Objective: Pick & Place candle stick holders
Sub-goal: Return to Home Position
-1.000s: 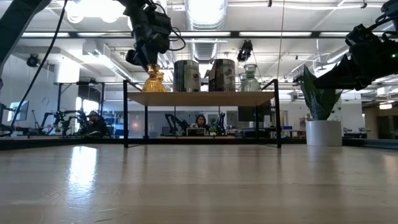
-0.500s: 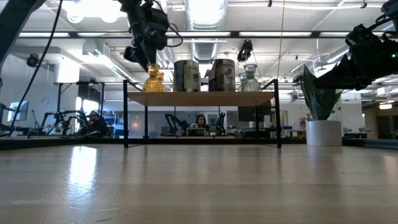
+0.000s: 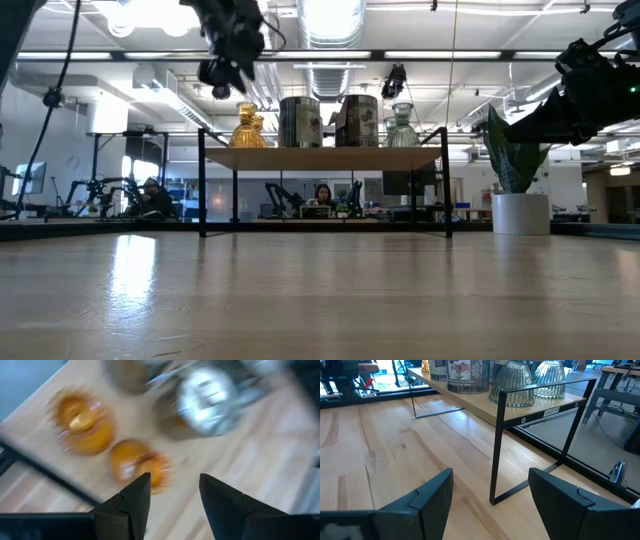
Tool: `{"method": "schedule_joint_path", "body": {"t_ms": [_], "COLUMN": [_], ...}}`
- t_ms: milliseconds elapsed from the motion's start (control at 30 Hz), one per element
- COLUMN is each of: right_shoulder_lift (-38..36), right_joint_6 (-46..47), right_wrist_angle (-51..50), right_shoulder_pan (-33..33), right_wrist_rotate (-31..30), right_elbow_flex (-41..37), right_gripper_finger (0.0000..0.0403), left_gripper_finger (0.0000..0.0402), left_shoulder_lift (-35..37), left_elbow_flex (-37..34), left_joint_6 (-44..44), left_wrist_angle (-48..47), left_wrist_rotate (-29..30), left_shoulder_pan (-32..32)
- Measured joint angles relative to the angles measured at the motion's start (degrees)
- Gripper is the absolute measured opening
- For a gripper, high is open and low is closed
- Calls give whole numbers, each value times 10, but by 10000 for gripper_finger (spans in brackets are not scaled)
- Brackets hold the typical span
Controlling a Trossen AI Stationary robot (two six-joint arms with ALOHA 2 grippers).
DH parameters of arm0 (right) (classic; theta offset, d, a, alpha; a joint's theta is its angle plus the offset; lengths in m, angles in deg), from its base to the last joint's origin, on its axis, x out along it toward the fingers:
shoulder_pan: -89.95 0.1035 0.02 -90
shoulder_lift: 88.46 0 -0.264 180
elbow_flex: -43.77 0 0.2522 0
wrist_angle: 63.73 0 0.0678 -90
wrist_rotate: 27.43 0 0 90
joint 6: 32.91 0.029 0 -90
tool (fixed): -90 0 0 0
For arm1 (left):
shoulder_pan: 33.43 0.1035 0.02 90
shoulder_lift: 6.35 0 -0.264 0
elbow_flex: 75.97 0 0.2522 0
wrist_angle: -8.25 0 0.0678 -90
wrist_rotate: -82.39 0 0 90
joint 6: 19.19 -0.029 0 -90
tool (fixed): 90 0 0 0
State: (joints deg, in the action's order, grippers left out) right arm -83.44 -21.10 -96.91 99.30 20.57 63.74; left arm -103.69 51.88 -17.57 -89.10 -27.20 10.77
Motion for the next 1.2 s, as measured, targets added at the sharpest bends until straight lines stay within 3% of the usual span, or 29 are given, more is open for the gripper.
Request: {"method": "schedule_joint_path", "body": {"t_ms": [100, 233, 467, 567, 667, 833, 933, 1067, 1200], "right_shoulder_lift": [0, 0, 0, 0, 0, 0, 0, 0, 0], "right_joint_6": [0, 0, 0, 0, 0, 0, 0, 0, 0], "right_wrist_angle": [0, 0, 0, 0, 0, 0, 0, 0, 0], "right_shoulder_pan": [0, 0, 0, 0, 0, 0, 0, 0, 0], "right_wrist_rotate": [0, 0, 0, 0, 0, 0, 0, 0, 0], "right_elbow_flex": [0, 0, 0, 0, 0, 0, 0, 0, 0], "right_gripper_finger": [251, 251, 251, 251, 251, 251, 251, 251, 251], "left_gripper_finger": [169, 145, 25, 9, 23, 38, 37, 35, 38], "left_shoulder_lift": [36, 103, 219, 252, 272, 296, 299, 314, 344], "left_elbow_flex": [0, -2, -82, -141, -169, -177, -176, -196, -302], "left_joint_6": [-9, -3, -5, -5, -2, 118, 105, 53, 42], "left_wrist_angle": [40, 133, 410, 515, 541, 624, 623, 535, 542], "left_wrist_rotate": [-46, -13, 42, 42, 41, 43, 42, 41, 41], "left_shoulder_pan": [-2, -37, -146, -187, -210, -215, -214, -216, -216]}}
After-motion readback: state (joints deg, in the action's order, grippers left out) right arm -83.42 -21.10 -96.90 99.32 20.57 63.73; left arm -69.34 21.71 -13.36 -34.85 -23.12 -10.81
